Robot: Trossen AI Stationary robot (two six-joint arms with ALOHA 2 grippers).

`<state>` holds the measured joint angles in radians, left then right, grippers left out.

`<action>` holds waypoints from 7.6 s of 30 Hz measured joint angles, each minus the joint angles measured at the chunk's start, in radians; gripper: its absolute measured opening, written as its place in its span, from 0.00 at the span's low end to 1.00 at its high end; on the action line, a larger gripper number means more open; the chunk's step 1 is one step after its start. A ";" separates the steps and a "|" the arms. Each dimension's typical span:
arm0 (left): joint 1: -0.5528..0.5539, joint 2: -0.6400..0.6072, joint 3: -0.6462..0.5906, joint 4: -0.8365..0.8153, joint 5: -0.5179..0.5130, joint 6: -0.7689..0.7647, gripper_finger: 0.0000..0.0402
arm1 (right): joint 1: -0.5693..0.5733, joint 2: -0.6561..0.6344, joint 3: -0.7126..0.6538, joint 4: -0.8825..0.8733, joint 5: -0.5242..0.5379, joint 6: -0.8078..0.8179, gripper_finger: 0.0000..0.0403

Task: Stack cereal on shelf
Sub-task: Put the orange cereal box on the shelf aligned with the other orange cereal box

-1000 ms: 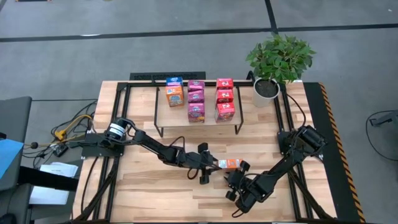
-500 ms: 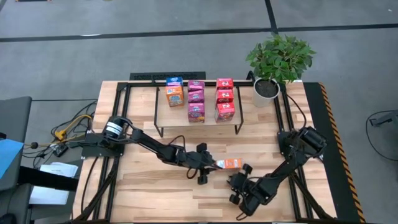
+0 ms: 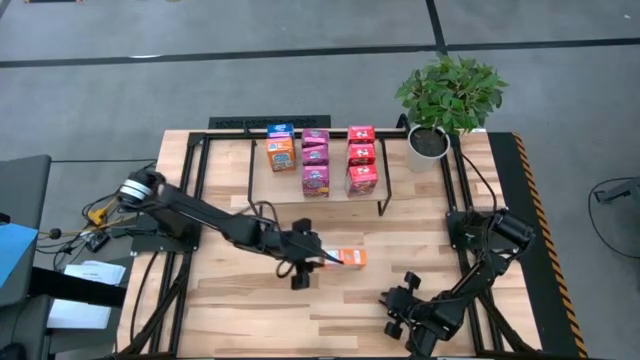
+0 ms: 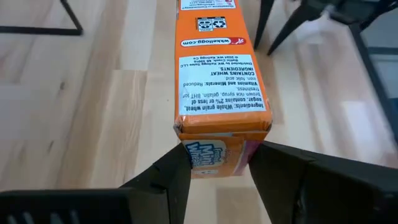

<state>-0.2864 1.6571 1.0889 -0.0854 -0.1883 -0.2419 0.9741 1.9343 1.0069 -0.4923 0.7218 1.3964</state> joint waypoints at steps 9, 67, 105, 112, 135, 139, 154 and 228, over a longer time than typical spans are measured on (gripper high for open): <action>-0.008 -0.304 0.000 -0.331 0.001 -0.093 0.35 | -0.008 -0.001 0.000 -0.001 0.001 -0.014 0.30; 0.362 -0.143 0.674 -1.486 -0.190 0.390 0.34 | -0.031 0.001 -0.001 0.026 0.005 -0.041 0.29; 0.293 -0.160 0.674 -1.486 -0.185 0.394 0.35 | -0.693 -0.260 0.064 0.606 0.220 -1.553 0.03; 0.293 -0.160 0.674 -1.486 -0.185 0.395 0.35 | -0.734 -0.260 0.064 0.614 0.182 -1.555 0.11; 0.293 -0.160 0.674 -1.486 -0.185 0.394 0.35 | -0.676 -0.261 0.168 0.787 0.166 -1.842 0.06; 0.293 -0.160 0.674 -1.486 -0.185 0.392 0.35 | -0.604 -0.263 0.263 0.641 0.420 -2.000 0.03; 0.293 -0.159 0.674 -1.485 -0.181 0.418 0.35 | -0.525 -0.311 0.276 -0.397 0.507 -0.934 0.03; 0.293 -0.159 0.674 -1.486 -0.184 0.421 0.35 | -0.505 -0.691 -0.320 0.633 0.341 -1.183 0.01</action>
<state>0.0068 1.4982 1.7630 -1.5711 -0.3724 0.1787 0.4695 1.2431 0.6865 0.1412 1.0626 0.2136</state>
